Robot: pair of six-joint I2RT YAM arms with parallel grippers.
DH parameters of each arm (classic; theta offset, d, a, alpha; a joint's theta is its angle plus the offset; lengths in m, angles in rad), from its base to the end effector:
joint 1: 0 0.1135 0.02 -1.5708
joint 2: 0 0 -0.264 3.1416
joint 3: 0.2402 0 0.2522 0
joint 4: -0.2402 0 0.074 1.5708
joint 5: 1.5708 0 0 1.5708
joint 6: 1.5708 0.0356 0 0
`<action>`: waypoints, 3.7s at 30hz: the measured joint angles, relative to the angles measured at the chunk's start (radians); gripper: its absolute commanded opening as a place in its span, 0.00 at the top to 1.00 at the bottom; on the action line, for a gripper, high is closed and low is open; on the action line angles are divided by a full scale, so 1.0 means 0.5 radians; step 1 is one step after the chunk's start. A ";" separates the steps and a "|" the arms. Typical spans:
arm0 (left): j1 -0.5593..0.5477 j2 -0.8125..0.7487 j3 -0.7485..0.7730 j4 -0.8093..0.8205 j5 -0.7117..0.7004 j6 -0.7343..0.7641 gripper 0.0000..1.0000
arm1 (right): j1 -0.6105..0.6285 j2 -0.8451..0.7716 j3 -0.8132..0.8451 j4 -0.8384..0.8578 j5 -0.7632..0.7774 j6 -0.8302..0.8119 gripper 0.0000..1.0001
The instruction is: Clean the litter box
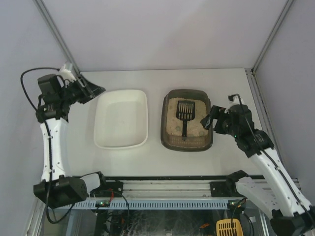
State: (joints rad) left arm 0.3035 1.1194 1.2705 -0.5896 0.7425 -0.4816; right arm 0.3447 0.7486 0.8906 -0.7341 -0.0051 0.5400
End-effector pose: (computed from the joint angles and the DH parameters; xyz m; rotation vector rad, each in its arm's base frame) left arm 0.2255 0.0454 0.4047 -0.2966 1.9626 -0.8560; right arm 0.1426 0.0514 0.3261 0.2123 2.1982 0.5085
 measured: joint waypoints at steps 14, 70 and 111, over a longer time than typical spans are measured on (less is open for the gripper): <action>-0.550 0.449 0.637 -0.314 -0.473 0.262 0.00 | 0.315 1.246 0.367 0.240 0.005 0.143 0.45; -1.096 1.000 0.901 -0.522 -0.603 0.625 0.00 | 0.454 1.570 0.623 0.159 0.346 0.016 1.00; -1.601 1.685 1.064 -0.229 -0.004 0.645 0.00 | 0.761 1.091 0.457 -0.099 0.272 0.096 1.00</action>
State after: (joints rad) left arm -0.4973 1.9617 1.8023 -0.7040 0.7406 -0.1589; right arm 0.7250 1.2942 1.1191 -0.7837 0.1310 0.5880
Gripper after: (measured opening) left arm 0.996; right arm 0.243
